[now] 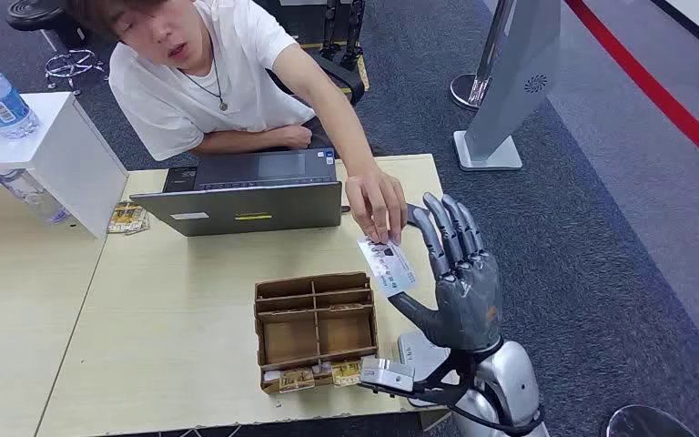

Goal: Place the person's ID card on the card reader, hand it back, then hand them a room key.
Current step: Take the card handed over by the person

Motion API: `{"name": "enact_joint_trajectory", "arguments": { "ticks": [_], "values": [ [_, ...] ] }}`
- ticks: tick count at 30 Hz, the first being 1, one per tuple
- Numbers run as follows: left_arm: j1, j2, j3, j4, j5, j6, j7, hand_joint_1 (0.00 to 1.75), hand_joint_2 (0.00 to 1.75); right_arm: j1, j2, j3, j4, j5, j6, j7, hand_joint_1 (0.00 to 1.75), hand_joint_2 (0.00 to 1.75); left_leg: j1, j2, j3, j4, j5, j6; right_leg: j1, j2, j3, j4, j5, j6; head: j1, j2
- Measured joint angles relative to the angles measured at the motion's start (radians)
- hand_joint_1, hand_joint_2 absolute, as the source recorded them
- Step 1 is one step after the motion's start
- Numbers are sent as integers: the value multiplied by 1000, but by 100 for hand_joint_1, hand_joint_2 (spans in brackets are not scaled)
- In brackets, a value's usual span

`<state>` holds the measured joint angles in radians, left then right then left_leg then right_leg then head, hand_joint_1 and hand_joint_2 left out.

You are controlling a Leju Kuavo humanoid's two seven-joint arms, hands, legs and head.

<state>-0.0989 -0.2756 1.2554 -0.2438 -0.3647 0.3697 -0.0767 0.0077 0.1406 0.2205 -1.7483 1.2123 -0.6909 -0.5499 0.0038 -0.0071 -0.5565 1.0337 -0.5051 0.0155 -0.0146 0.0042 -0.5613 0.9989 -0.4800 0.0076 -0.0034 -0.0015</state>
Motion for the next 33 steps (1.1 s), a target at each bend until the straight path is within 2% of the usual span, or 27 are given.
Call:
{"name": "enact_joint_trajectory", "arguments": {
  "ticks": [5,9,23,24,27,28,29,33],
  "values": [
    [0,0,0,0,-1,0,3,0,0,0,51,-71,-22,121,0,-14,0,175,0,0,0,0,0,0,0,0,0,0,0,0,0,0],
    [0,0,0,0,0,0,4,0,0,1,73,-108,-46,180,0,16,0,175,0,0,0,0,0,0,0,0,0,0,0,0,0,0],
    [0,0,0,0,9,8,5,0,0,7,66,-108,-110,280,0,210,0,175,0,0,0,0,0,0,0,0,0,0,0,0,0,0],
    [0,0,0,0,11,8,4,0,0,8,62,-103,-115,284,0,226,24,175,0,0,0,0,0,0,0,0,0,0,0,0,0,0],
    [0,0,0,0,18,8,4,0,0,13,49,-89,-128,289,0,258,150,175,0,0,0,0,0,0,0,0,0,0,0,0,0,0],
    [0,0,0,0,20,8,4,0,0,15,45,-86,-131,289,0,265,170,175,0,0,0,0,0,0,0,0,0,0,0,0,0,0],
    [0,0,0,0,21,9,4,0,0,17,40,-83,-134,288,0,271,175,175,0,0,0,0,0,0,0,0,0,0,0,0,0,0],
    [0,0,0,0,25,11,3,0,0,23,25,-71,-140,280,0,283,175,175,0,0,0,0,0,0,0,0,0,0,0,0,0,0]
  ]
}}
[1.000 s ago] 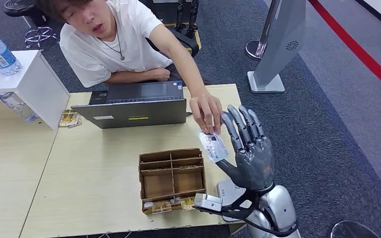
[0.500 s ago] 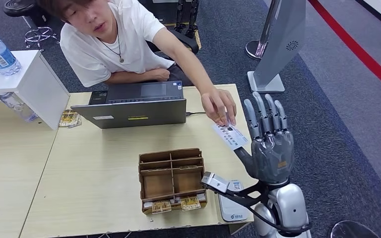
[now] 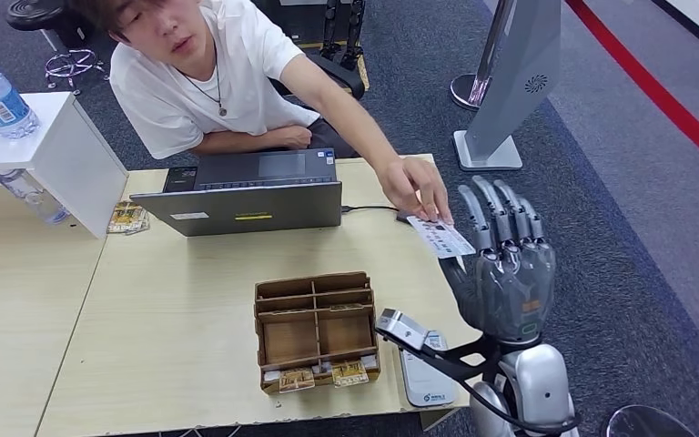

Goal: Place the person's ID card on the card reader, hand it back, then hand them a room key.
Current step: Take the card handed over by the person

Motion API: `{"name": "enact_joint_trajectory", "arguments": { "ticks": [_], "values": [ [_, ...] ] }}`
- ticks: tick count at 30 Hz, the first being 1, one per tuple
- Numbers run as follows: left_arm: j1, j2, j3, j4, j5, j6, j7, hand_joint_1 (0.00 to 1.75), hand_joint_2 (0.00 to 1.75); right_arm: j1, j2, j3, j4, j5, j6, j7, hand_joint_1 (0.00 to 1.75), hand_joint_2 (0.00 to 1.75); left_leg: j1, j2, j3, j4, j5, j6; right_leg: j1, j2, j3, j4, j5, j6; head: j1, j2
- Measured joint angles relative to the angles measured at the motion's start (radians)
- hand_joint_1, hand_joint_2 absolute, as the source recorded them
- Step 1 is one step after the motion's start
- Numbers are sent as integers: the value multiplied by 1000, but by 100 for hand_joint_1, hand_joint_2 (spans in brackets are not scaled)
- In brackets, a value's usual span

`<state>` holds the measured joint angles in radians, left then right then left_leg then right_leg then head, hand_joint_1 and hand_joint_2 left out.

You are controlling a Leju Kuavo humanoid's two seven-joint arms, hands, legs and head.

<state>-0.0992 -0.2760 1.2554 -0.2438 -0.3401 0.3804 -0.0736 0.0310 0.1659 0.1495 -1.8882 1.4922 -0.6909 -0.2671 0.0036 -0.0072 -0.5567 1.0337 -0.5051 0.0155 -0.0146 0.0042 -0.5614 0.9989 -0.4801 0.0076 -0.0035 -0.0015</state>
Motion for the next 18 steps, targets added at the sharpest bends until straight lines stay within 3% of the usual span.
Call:
{"name": "enact_joint_trajectory", "arguments": {
  "ticks": [10,18],
  "values": [
    [0,-2,0,0,12,4,-2,0,0,6,-5,6,0,-21,0,-11,175,175,0,0,0,0,0,0,0,0,0,0,0,0,0,0],
    [0,-6,0,0,23,9,-7,0,0,12,-2,5,1,-74,0,-83,175,175,0,0,0,0,0,0,0,0,0,0,0,0,0,0]
  ]
}}
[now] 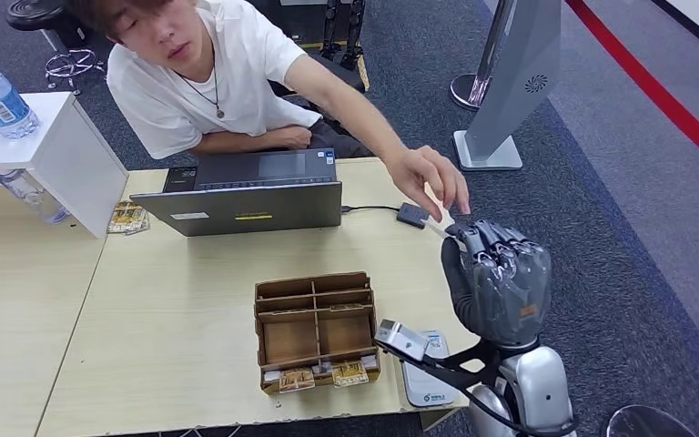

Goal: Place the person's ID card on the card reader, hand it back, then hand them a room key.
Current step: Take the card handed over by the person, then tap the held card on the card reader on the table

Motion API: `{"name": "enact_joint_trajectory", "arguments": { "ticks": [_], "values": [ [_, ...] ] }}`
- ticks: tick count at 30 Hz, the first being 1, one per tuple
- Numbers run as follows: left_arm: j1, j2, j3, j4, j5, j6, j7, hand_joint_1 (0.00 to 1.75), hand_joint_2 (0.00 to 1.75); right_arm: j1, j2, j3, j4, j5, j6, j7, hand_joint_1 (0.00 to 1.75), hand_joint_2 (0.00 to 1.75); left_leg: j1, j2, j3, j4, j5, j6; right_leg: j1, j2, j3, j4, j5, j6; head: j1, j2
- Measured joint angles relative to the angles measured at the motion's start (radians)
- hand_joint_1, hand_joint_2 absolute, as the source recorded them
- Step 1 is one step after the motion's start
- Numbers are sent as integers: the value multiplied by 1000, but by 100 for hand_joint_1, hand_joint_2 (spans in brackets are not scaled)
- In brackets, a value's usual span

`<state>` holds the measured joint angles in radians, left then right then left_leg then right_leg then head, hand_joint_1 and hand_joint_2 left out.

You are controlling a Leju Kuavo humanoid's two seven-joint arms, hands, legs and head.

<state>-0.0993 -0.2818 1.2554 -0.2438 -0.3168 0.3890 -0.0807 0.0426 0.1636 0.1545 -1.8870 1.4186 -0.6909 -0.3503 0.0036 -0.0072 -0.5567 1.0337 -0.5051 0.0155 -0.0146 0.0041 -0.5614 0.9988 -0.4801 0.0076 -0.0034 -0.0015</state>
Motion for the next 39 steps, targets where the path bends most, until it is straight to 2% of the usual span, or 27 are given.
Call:
{"name": "enact_joint_trajectory", "arguments": {
  "ticks": [5,9,13,20,25,31,39],
  "values": [
    [0,-4,0,0,16,2,-4,0,0,19,26,-12,20,-88,0,-110,175,175,0,0,0,0,0,0,0,0,0,0,0,0,0,0],
    [0,-7,0,0,30,4,-12,0,0,32,41,-20,51,-165,0,-134,175,175,0,0,0,0,0,0,0,0,0,0,0,0,0,0],
    [-1,-12,1,0,56,5,-21,0,0,43,34,3,108,-287,0,-76,175,175,0,0,0,0,0,0,0,0,0,0,0,0,0,0],
    [-3,-20,22,0,87,3,-36,0,0,45,-31,94,190,-478,18,27,175,175,0,0,0,0,0,0,0,0,0,0,0,0,0,0],
    [-4,-22,40,0,108,0,-45,0,0,46,-74,120,246,-632,91,25,175,175,0,0,0,0,0,0,0,0,0,0,0,0,0,0],
    [-5,-23,52,0,132,-8,-54,0,0,50,-109,119,305,-861,246,-28,175,175,0,0,0,0,0,0,0,0,0,0,0,0,0,0],
    [-6,-23,57,0,148,-11,-57,0,0,53,-135,88,348,-1010,367,-69,175,175,0,0,0,0,0,0,0,0,0,0,0,0,0,0]
  ]
}}
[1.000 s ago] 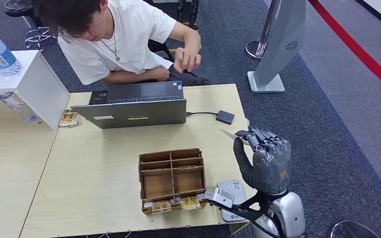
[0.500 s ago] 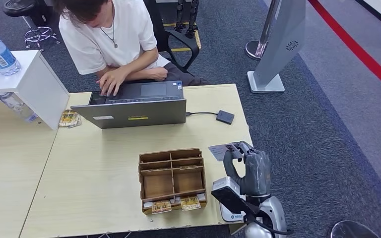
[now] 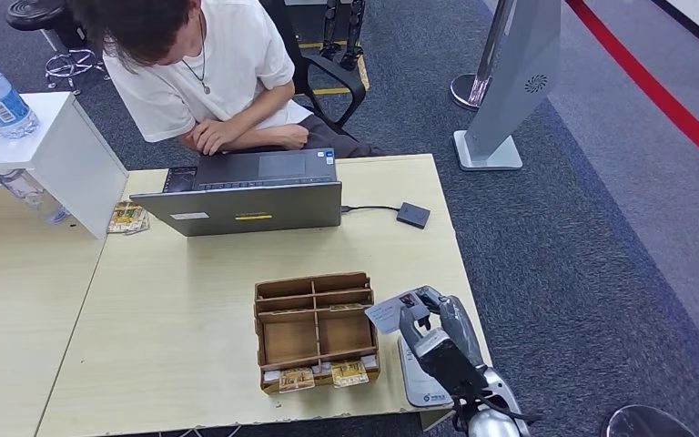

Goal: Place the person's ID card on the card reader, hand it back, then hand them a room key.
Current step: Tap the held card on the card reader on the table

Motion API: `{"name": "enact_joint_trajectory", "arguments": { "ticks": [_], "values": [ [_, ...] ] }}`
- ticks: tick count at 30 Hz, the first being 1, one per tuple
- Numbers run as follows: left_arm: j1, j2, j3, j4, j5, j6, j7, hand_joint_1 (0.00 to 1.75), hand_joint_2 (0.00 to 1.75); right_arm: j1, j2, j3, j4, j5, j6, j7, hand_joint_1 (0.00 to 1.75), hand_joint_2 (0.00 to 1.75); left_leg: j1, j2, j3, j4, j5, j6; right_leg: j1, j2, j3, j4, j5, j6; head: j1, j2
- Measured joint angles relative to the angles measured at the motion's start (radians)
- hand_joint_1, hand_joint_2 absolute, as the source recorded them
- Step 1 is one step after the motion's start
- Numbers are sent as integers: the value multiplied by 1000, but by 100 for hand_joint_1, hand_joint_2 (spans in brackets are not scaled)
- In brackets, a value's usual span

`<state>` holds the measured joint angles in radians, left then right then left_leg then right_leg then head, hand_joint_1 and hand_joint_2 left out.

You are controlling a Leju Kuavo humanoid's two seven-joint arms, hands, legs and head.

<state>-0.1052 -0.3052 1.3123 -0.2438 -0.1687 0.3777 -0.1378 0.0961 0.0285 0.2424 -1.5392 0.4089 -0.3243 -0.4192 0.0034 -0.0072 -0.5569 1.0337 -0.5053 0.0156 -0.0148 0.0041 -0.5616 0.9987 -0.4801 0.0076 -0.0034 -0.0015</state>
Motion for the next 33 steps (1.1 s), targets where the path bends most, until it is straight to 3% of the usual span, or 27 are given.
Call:
{"name": "enact_joint_trajectory", "arguments": {
  "ticks": [16,33],
  "values": [
    [-2,-5,32,0,35,-1,-15,0,0,9,-35,-85,51,-154,149,-35,175,175,0,0,0,0,0,0,0,0,0,0,0,0,0,0],
    [-4,-13,63,0,67,-2,-28,0,0,51,-40,-154,112,-191,200,-42,175,175,0,0,0,0,0,0,0,0,0,0,0,0,0,0]
  ]
}}
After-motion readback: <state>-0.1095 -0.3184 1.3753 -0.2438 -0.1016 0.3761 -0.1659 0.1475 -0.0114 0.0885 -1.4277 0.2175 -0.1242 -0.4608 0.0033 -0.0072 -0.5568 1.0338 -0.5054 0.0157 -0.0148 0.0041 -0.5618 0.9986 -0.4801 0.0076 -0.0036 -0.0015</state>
